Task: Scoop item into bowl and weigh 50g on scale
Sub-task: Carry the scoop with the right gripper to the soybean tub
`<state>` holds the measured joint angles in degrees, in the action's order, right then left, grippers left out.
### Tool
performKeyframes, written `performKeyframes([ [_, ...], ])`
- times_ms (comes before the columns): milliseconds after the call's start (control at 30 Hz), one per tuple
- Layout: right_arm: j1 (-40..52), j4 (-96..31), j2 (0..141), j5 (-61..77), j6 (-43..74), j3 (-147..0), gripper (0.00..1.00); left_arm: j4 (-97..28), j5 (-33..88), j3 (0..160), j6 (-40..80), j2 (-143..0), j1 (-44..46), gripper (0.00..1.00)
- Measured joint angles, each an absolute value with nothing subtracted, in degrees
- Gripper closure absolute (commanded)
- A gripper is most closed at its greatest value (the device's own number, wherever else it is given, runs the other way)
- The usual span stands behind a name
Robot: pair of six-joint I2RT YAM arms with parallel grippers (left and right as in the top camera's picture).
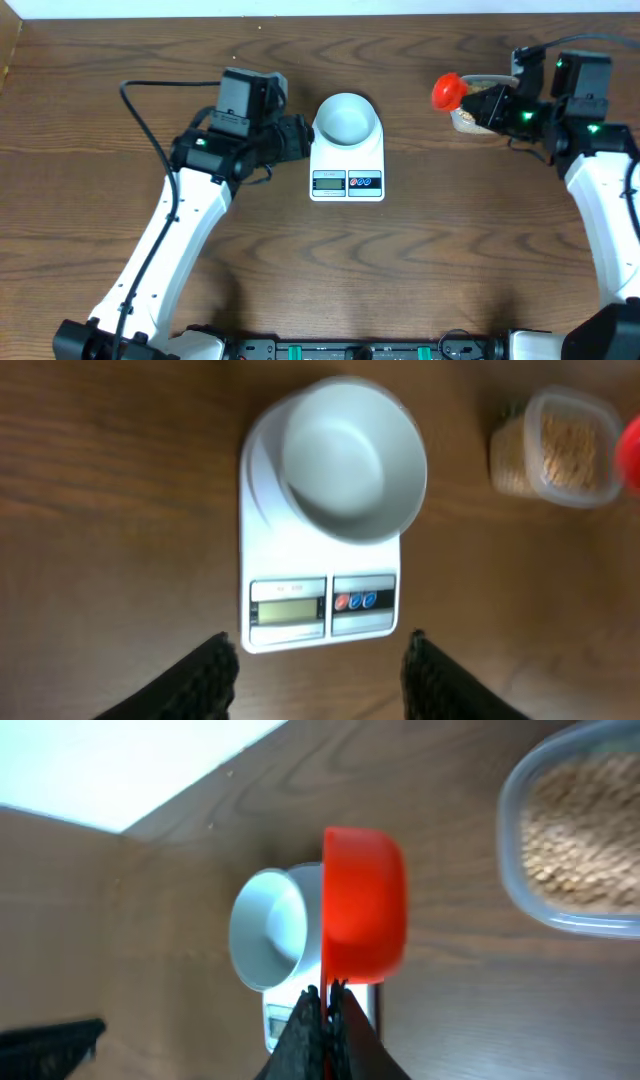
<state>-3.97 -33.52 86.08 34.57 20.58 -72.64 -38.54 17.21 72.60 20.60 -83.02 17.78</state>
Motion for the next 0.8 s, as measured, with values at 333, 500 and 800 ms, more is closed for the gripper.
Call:
performKeyframes([
  [333,-4.0,-36.0,86.1,28.6,16.5,-74.7,0.98,-40.3,13.1,72.6,21.3,-84.8,28.6,0.71],
  [500,-4.0,-36.5,86.1,28.0,15.6,-74.7,0.99,-40.2,12.0,72.6,23.4,-88.8,32.0,0.80],
  [800,-4.0,-38.3,86.1,27.4,14.4,-74.7,0.99,-40.1,11.6,72.6,28.2,-96.0,35.1,0.87],
])
